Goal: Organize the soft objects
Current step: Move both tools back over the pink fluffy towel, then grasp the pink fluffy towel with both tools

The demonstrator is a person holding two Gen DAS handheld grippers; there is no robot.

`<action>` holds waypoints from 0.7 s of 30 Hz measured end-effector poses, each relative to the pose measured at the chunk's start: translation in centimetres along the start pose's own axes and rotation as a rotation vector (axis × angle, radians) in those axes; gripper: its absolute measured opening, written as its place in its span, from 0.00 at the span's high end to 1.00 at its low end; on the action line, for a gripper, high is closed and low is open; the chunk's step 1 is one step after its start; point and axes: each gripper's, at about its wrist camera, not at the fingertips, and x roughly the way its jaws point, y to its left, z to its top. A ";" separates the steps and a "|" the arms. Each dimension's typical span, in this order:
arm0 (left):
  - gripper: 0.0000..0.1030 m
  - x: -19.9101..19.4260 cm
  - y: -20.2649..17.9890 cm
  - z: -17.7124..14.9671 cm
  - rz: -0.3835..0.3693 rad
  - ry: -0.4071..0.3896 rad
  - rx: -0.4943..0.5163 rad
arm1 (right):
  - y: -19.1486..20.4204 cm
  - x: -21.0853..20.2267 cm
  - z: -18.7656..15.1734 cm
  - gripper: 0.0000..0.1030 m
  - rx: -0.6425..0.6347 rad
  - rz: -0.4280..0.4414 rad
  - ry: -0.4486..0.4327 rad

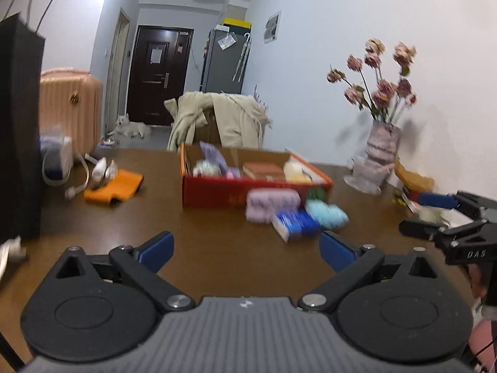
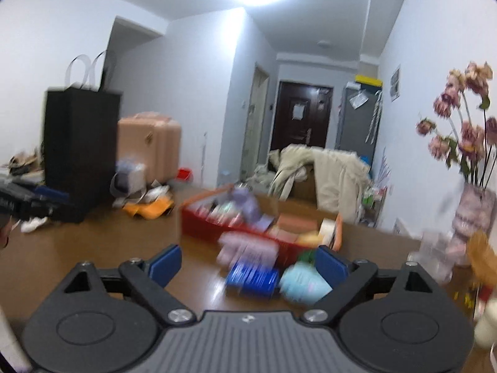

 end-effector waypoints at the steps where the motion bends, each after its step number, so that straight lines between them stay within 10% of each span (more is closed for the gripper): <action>1: 0.00 -0.7 -0.4 -0.9 0.000 0.001 0.005 | 0.4 -0.6 -1.0 0.10 0.025 0.022 0.014; 21: 0.01 4.7 -1.5 -1.9 -0.002 0.093 -0.024 | -2.0 2.6 -3.7 0.13 0.220 0.034 0.115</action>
